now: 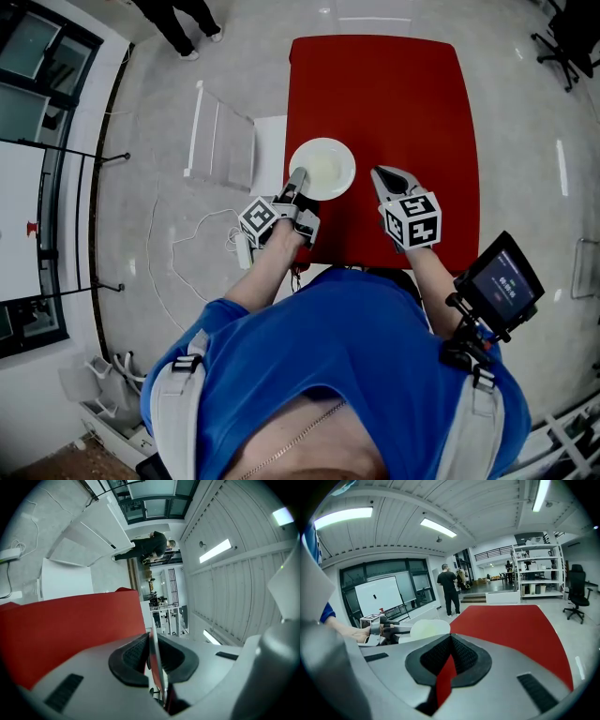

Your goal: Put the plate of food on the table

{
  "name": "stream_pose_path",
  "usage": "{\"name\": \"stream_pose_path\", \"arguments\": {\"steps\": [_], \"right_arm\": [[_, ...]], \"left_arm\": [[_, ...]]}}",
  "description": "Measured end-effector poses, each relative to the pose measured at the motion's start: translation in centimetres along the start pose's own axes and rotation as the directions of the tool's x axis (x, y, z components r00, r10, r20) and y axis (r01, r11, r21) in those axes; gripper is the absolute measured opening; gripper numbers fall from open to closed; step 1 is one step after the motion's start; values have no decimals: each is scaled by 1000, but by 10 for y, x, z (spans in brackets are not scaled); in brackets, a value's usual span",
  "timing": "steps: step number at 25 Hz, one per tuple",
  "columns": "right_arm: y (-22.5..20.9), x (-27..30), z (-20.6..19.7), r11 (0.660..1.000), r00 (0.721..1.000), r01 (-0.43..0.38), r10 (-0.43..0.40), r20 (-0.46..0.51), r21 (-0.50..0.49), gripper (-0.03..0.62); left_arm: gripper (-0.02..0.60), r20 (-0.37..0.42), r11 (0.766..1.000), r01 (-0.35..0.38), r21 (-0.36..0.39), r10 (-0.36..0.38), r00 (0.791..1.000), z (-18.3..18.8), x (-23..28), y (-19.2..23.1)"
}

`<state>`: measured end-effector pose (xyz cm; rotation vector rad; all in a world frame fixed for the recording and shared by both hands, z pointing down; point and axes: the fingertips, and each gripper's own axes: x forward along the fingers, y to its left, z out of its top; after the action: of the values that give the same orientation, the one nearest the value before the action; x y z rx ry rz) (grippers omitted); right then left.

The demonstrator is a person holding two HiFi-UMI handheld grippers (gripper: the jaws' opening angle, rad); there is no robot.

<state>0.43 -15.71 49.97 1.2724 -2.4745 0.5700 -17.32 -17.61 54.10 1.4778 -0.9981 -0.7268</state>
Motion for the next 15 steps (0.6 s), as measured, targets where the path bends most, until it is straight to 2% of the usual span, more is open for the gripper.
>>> {"name": "stream_pose_path", "arguments": {"steps": [15], "right_arm": [[13, -1, -26, 998, 997, -32, 35, -71, 47, 2]], "left_arm": [[28, 38, 995, -98, -2, 98, 994, 7, -11, 26]]}}
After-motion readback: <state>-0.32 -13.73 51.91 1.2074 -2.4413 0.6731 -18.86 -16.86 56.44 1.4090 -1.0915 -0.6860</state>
